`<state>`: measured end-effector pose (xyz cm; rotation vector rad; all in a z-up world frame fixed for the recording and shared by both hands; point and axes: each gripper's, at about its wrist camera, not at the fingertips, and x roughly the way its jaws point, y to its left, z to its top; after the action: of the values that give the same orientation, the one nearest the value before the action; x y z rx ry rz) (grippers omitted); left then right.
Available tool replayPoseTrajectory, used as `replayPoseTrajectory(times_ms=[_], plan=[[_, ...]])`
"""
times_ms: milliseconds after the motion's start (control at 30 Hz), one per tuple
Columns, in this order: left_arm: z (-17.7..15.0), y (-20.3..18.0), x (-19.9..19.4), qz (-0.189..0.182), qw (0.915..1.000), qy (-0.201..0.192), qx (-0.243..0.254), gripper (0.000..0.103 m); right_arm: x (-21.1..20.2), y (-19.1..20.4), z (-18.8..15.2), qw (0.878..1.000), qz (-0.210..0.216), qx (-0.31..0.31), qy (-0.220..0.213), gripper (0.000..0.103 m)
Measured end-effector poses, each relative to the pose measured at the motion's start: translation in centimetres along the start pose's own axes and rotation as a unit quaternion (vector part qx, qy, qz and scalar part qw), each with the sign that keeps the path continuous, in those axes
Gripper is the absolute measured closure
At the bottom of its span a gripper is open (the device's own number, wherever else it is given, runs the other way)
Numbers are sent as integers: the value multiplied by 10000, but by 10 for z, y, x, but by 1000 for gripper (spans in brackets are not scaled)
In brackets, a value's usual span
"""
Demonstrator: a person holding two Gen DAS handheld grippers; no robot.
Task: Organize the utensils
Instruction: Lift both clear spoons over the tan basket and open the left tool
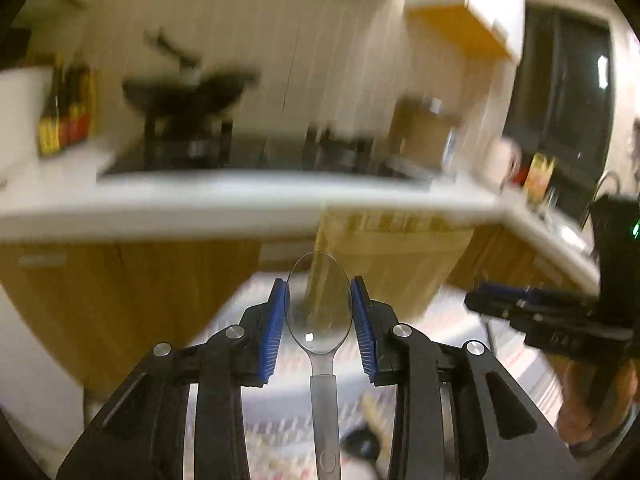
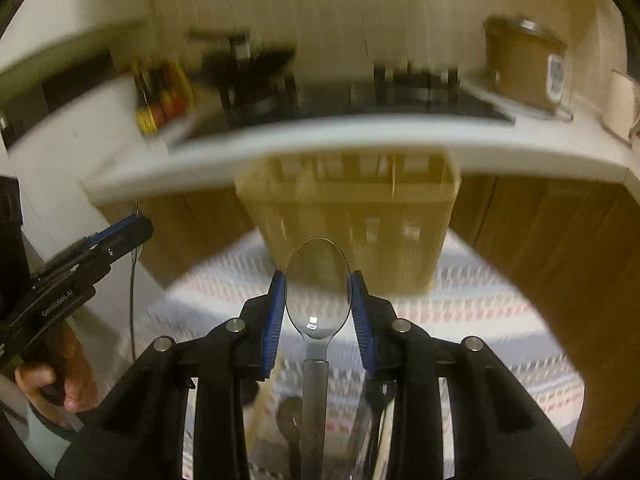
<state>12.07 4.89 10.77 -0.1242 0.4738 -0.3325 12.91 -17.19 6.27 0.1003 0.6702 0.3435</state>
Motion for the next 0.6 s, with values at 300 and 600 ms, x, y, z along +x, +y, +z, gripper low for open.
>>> replayPoseTrajectory(times_ms=[300,600], plan=[[73,-39,24,-213,9908,-1332,128,72,-33,-41,74,9854,-185,461,-1626,74],[105,-35,86,-272,9834,-1790,-91,72,-7,-87,120,9639,-475,686,-2528,74]])
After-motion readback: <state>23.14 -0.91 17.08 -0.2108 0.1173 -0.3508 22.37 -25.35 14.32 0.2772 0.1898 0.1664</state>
